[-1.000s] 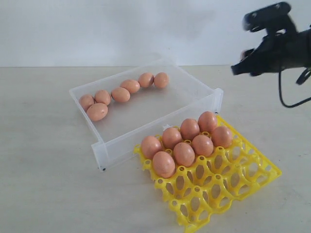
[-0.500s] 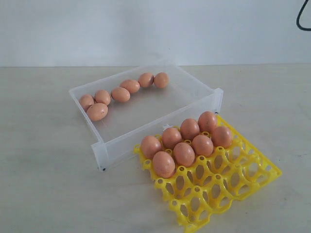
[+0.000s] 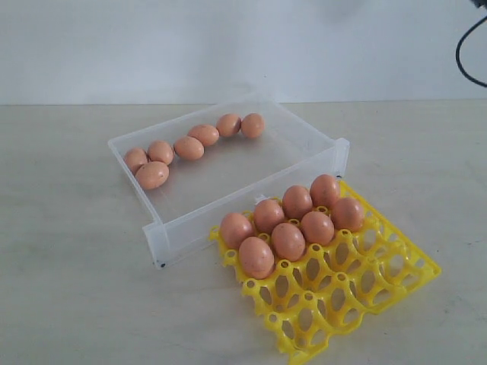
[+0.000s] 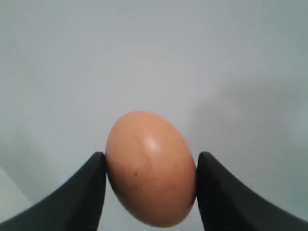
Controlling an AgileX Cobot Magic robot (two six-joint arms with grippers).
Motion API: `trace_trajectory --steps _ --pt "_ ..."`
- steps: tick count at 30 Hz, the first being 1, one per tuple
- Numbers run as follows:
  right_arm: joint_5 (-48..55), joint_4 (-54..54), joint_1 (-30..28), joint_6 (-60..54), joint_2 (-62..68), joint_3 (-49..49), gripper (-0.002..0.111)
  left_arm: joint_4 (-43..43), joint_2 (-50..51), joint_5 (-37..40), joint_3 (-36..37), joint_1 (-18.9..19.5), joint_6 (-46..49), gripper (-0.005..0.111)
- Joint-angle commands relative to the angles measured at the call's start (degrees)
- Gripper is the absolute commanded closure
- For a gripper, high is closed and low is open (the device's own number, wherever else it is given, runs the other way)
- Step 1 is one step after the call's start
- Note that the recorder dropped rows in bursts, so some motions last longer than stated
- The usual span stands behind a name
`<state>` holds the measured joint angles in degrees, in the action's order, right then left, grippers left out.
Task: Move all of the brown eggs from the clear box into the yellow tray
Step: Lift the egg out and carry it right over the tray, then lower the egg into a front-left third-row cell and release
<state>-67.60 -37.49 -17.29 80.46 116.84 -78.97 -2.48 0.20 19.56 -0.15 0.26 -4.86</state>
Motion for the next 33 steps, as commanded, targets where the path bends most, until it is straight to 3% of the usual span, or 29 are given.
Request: trace_trajectory --steps 1,3,5,12,14,17,20,22,28,33 --pt "-2.4 -26.4 -0.9 -0.4 -0.6 -0.4 0.109 0.1 -0.2 -0.2 0.1 0.2 -0.1 0.103" --pt "-2.4 -31.9 -0.3 -2.8 -2.4 1.7 0.109 0.1 -0.2 -0.2 0.1 0.2 -0.1 0.103" --pt "-2.4 -30.1 0.1 -7.4 -6.0 7.5 0.109 0.1 -0.2 -0.2 0.1 0.2 -0.1 0.103" --pt "-2.4 3.1 0.5 -23.8 -19.7 39.0 0.109 0.1 -0.2 -0.2 0.1 0.2 -0.1 0.103" --pt "-2.4 5.8 0.7 -25.1 -21.9 46.1 0.109 0.1 -0.2 -0.2 0.1 0.2 -0.1 0.103" --pt "-2.4 0.8 0.7 -29.1 -23.5 54.0 0.109 0.1 -0.2 -0.2 0.1 0.2 -0.1 0.103" --pt "-2.4 -13.3 0.7 -33.1 -23.4 57.0 0.109 0.1 -0.2 -0.2 0.1 0.2 -0.1 0.103" --pt "-2.4 -20.9 2.1 -33.5 -23.4 57.0 0.109 0.1 -0.2 -0.2 0.1 0.2 -0.1 0.103" --pt "-2.4 -29.6 10.1 -36.0 -23.4 55.9 0.109 0.1 -0.2 -0.2 0.1 0.2 -0.1 0.103" --pt "-2.4 -38.0 16.8 -27.6 -23.4 47.7 0.109 0.1 -0.2 -0.2 0.1 0.2 -0.1 0.103"
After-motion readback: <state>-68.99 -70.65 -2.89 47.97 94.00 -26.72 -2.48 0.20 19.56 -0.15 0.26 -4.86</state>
